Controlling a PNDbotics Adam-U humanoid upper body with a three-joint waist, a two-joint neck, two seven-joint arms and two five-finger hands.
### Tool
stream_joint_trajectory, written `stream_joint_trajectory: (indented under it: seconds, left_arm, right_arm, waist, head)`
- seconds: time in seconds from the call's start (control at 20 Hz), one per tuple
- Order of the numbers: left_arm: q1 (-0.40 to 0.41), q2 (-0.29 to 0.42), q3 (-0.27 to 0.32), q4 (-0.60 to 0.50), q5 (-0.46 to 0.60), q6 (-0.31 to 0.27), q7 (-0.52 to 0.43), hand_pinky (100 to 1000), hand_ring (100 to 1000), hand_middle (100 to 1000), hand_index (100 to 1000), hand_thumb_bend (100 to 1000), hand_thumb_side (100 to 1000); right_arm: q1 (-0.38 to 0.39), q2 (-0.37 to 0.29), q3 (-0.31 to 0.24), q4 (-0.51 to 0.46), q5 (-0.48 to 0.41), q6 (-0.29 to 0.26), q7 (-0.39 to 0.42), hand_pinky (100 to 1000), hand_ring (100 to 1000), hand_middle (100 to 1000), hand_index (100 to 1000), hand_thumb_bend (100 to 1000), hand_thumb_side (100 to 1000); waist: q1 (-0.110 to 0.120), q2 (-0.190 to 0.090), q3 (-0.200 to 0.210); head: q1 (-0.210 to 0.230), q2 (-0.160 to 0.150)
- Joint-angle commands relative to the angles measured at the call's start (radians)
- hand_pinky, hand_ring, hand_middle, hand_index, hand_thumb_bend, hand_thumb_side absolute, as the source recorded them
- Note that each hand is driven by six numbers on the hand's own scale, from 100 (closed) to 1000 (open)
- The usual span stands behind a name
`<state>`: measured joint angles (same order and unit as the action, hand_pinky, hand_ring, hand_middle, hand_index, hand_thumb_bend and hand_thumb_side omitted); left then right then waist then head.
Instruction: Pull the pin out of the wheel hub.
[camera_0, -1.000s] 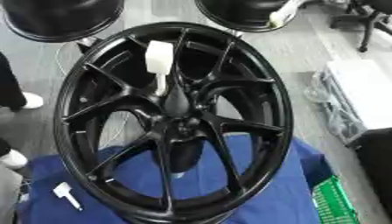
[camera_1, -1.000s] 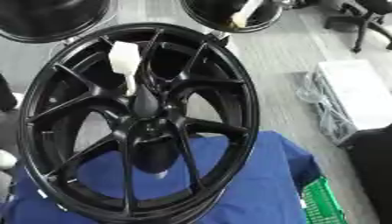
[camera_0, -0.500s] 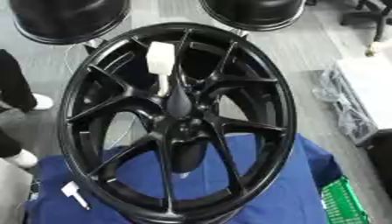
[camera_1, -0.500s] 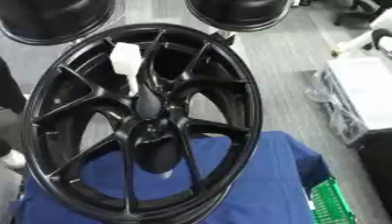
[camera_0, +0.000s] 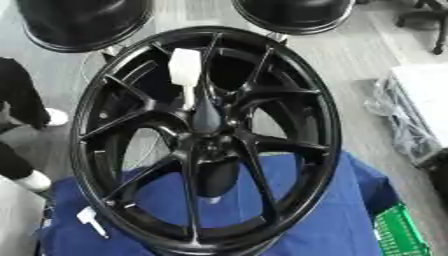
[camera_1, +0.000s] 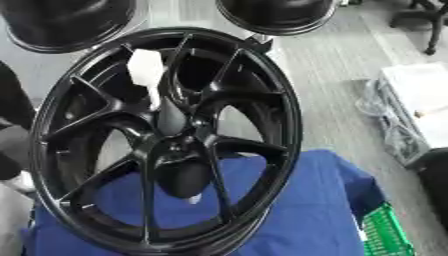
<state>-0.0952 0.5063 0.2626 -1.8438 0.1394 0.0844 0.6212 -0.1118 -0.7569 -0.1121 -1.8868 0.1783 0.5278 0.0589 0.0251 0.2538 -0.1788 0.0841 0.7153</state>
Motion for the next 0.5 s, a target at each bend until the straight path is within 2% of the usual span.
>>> stream_joint_trajectory:
  seconds: [0.05, 0.1, 0.15, 0.2, 0.25, 0.3, 0.35, 0.5]
  left_arm:
    - [-0.010, 0.015, 0.012, -0.020, 0.001, -0.003, 0.002, 934, 788, 817, 809, 289, 731]
    - [-0.010, 0.014, 0.012, -0.021, 0.002, -0.004, 0.002, 935, 788, 817, 809, 294, 742]
    - [-0.010, 0.014, 0.012, -0.021, 0.003, -0.006, 0.002, 934, 788, 817, 809, 298, 746]
    - [-0.010, 0.014, 0.013, -0.020, 0.003, -0.006, 0.002, 934, 788, 817, 809, 299, 744]
    - [-0.010, 0.015, 0.013, -0.020, 0.003, -0.006, 0.003, 935, 788, 817, 809, 299, 743]
    - [-0.010, 0.016, 0.014, -0.020, 0.004, -0.006, 0.003, 935, 788, 817, 809, 299, 740]
    - [-0.010, 0.017, 0.014, -0.020, 0.003, -0.006, 0.004, 935, 788, 817, 809, 299, 739]
    - [-0.010, 0.018, 0.014, -0.019, 0.003, -0.006, 0.005, 935, 789, 817, 809, 300, 737]
  right_arm:
    - [0.012, 0.011, -0.035, 0.027, -0.012, -0.042, -0.014, 835, 882, 832, 902, 279, 442]
    - [0.019, 0.020, -0.041, 0.037, -0.009, -0.045, -0.026, 839, 894, 844, 911, 295, 483]
    - [0.025, 0.027, -0.049, 0.049, -0.006, -0.038, -0.041, 850, 927, 884, 947, 360, 638]
    - [0.030, 0.031, -0.056, 0.060, -0.001, -0.027, -0.058, 860, 946, 904, 961, 365, 657]
    - [0.033, 0.035, -0.061, 0.068, 0.003, -0.018, -0.074, 873, 978, 943, 985, 373, 729]
    - [0.035, 0.038, -0.065, 0.074, 0.006, -0.010, -0.090, 885, 998, 970, 994, 446, 895]
    - [0.036, 0.040, -0.069, 0.077, 0.008, -0.002, -0.106, 888, 1000, 979, 997, 462, 927]
    - [0.032, 0.043, -0.085, 0.086, 0.005, 0.035, -0.168, 893, 1000, 985, 1000, 456, 941]
  waist:
    - [-0.005, -0.023, 0.000]
    - [-0.006, -0.023, 0.001]
    - [-0.007, -0.023, 0.001]
    - [-0.008, -0.023, 0.000]
    - [-0.009, -0.023, 0.000]
    - [-0.009, -0.023, 0.000]
    - [-0.010, -0.024, 0.000]
    - [-0.013, -0.025, 0.000]
  head:
    - [0.005, -0.015]
    - [0.005, -0.018]
    - [0.006, -0.023]
    - [0.006, -0.026]
    - [0.005, -0.027]
    - [0.002, -0.026]
    - [-0.001, -0.025]
    - [-0.003, -0.021]
